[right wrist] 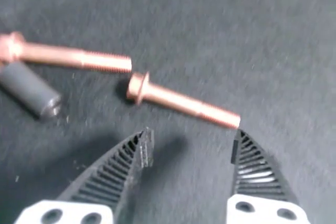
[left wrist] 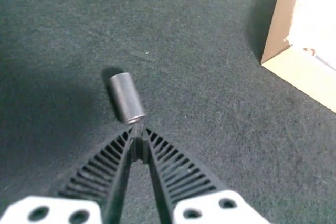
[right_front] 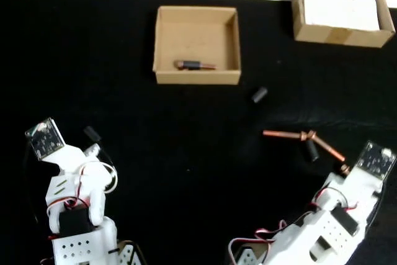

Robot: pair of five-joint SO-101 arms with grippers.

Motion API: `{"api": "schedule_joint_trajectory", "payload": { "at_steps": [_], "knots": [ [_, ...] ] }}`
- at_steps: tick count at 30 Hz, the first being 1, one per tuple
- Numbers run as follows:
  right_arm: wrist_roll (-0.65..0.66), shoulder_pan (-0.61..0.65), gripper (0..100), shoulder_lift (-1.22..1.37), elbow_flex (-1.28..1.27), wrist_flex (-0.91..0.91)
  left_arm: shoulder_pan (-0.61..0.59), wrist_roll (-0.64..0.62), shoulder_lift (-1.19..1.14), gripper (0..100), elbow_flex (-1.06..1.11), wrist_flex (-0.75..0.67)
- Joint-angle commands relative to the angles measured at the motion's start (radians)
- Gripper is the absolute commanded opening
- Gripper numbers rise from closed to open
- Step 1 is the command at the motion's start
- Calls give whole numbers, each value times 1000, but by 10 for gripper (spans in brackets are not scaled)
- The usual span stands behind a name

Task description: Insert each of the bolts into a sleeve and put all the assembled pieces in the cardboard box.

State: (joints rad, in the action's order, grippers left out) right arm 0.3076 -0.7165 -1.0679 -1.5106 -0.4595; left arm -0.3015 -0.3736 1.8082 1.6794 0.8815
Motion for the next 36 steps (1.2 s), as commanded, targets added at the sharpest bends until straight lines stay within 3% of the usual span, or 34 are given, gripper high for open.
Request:
{"api": "schedule_joint_trajectory", "payload": {
  "at_steps": [1, 7, 14, 18, 22, 27, 33, 36],
  "knots": [
    [6, 24, 224, -21, 4, 73, 21, 6, 2, 13, 15, 3],
    [5, 31, 224, 119, 56, 99, 21, 6, 2, 13, 15, 3],
    [9, -45, 224, 593, 404, 79, 21, 6, 2, 14, 15, 3],
    [11, -59, 224, 773, 625, -125, 19, 6, 2, 14, 15, 3],
    [12, -38, 224, 837, 768, -383, 19, 6, 2, 14, 15, 3],
    [46, 5, 224, 868, 805, -567, 16, 6, 2, 14, 15, 3],
    [115, 27, 111, 868, 812, -578, 15, 6, 2, 14, 15, 3],
    [163, 22, 139, 858, 878, -575, 15, 6, 2, 14, 15, 3]
  ]
}}
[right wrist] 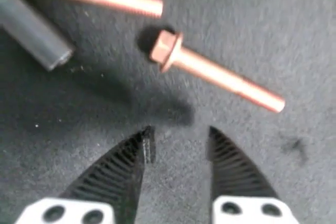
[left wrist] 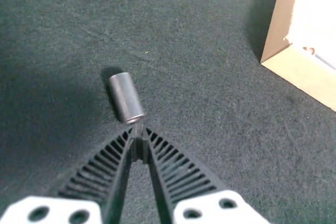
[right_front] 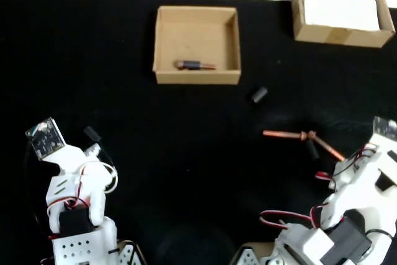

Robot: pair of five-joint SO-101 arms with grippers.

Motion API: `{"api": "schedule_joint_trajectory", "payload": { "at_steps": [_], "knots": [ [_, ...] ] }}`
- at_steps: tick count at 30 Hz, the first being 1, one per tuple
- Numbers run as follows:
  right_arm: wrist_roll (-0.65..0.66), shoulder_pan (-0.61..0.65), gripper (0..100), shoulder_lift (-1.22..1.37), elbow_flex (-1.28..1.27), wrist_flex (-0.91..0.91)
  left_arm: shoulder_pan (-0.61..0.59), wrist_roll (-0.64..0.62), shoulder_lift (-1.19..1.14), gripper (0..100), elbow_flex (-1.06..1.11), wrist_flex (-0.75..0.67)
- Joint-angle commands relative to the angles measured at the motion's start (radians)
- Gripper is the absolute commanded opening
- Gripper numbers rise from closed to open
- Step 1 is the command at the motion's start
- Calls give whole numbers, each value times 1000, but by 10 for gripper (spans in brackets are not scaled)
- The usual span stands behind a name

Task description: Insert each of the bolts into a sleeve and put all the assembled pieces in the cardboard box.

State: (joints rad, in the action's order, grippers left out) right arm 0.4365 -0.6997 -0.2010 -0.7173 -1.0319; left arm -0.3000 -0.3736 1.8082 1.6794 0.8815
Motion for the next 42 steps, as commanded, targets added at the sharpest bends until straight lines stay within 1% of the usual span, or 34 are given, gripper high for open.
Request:
{"api": "schedule_joint_trajectory", "payload": {
  "at_steps": [1, 4, 5, 8, 13, 18, 23, 29, 33, 35, 37, 40, 42],
  "knots": [
    [41, 4, 165, -8, 122, -24, 13, 6, 2, 14, 15, 3],
    [54, -5, 259, -8, 265, -157, 13, 6, 2, 14, 15, 3],
    [80, -2, 282, -7, 305, -200, 13, 6, 2, 14, 15, 3],
    [184, -2, 293, 2, 409, -282, 12, 6, 2, 14, 15, 3],
    [325, 2, 293, 24, 430, -289, 12, 6, 2, 14, 15, 3],
    [362, 59, 293, 113, 432, -297, 10, 6, 2, 14, 15, 3],
    [434, 110, 293, 206, 438, -338, 10, 6, 2, 14, 15, 3],
    [519, 88, 293, 320, 463, -251, -16, 6, 2, 14, 15, 0],
    [565, 59, 293, 398, 503, -239, -16, 6, 2, 14, 15, -2],
    [566, 41, 290, 453, 524, -239, -16, 6, 2, 14, 15, -3],
    [566, 27, 240, 506, 542, -245, -16, 6, 2, 14, 15, -3],
    [565, 12, 86, 552, 549, -246, -16, 6, 2, 14, 15, -3],
    [563, 2, 3, 564, 549, -246, -16, 6, 2, 14, 15, -3]
  ]
}}
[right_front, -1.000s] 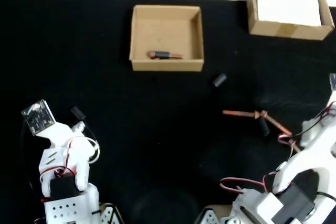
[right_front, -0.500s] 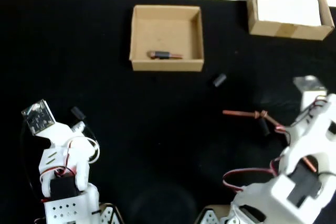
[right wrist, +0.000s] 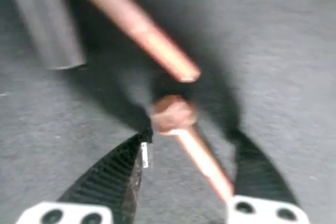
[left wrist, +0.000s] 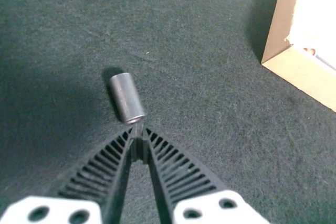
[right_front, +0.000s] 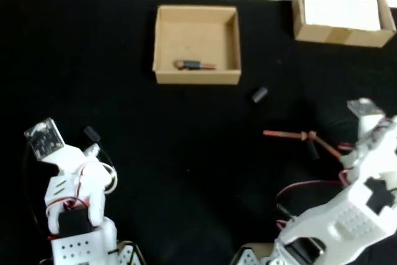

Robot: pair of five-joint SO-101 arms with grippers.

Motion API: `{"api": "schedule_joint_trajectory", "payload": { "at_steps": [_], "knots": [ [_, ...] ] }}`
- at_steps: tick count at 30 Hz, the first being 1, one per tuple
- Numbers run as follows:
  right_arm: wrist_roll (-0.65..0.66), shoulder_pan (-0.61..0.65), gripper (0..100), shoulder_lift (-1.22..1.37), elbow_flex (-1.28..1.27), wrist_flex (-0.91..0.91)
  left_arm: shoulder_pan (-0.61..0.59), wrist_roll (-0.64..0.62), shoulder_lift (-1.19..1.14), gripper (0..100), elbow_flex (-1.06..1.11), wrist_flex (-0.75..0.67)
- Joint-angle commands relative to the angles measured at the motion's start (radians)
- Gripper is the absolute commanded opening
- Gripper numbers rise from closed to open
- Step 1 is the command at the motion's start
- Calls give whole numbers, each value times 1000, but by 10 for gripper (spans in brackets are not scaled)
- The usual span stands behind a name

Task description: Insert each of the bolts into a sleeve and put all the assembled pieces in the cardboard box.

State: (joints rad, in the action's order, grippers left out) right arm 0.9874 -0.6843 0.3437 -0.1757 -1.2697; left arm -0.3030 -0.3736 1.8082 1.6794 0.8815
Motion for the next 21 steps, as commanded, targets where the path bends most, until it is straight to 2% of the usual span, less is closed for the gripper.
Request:
{"api": "schedule_joint_trajectory", "payload": {
  "at_steps": [1, 9, 12, 17, 21],
  "knots": [
    [11, -18, 7, 21, 7, -7, -13, 6, 2, 14, 15, -3],
    [5, -18, 6, 1, 27, -10, -13, 6, 2, 14, 15, -3],
    [-69, -1, 6, -67, 47, -27, -13, 6, 2, 14, 15, -3],
    [-123, 119, 6, -249, 44, -223, -13, 6, 2, 14, 15, 0],
    [-244, 282, 6, -377, 36, -314, -15, 5, 2, 13, 15, 2]
  ]
}}
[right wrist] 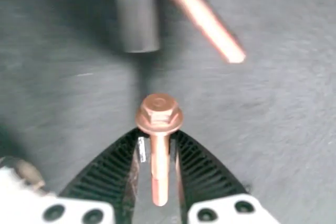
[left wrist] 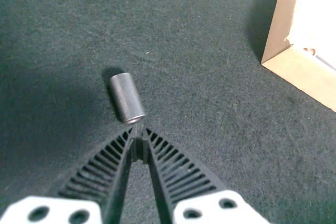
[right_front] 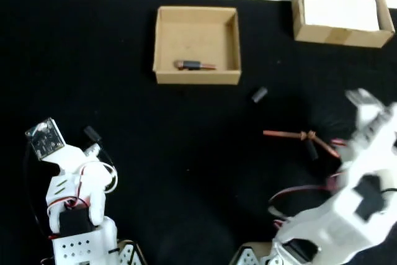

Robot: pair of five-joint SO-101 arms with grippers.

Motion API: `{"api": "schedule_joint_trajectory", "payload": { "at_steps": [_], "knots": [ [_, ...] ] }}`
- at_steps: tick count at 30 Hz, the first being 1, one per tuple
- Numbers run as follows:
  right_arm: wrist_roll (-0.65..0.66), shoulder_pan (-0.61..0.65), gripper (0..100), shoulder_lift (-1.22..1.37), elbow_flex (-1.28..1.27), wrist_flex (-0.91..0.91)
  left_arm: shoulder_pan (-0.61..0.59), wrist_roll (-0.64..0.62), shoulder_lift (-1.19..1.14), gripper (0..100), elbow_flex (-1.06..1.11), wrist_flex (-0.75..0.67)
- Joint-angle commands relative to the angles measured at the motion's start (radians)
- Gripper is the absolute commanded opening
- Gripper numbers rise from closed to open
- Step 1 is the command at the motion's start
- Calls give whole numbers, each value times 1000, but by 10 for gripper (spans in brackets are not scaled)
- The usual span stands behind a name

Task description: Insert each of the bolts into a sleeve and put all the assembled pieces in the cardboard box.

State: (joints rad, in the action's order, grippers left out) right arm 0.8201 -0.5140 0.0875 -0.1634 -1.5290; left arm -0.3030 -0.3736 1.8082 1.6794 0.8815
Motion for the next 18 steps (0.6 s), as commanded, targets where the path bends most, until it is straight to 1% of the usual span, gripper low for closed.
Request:
{"api": "schedule_joint_trajectory", "payload": {
  "at_steps": [1, 7, 11, 14, 18],
  "knots": [
    [-115, 160, 6, -139, 24, -59, -15, 5, 2, 13, 15, 2],
    [-308, 432, 6, -157, 24, -50, -15, 5, 4, 13, 15, 3],
    [-419, 598, 6, -156, 24, 42, -16, 5, 4, 13, 15, 3],
    [-470, 697, 6, -153, 13, 125, -33, 5, 4, 13, 15, 5],
    [-483, 806, 7, -153, -61, 219, -53, 5, 4, 13, 15, 5]
  ]
}}
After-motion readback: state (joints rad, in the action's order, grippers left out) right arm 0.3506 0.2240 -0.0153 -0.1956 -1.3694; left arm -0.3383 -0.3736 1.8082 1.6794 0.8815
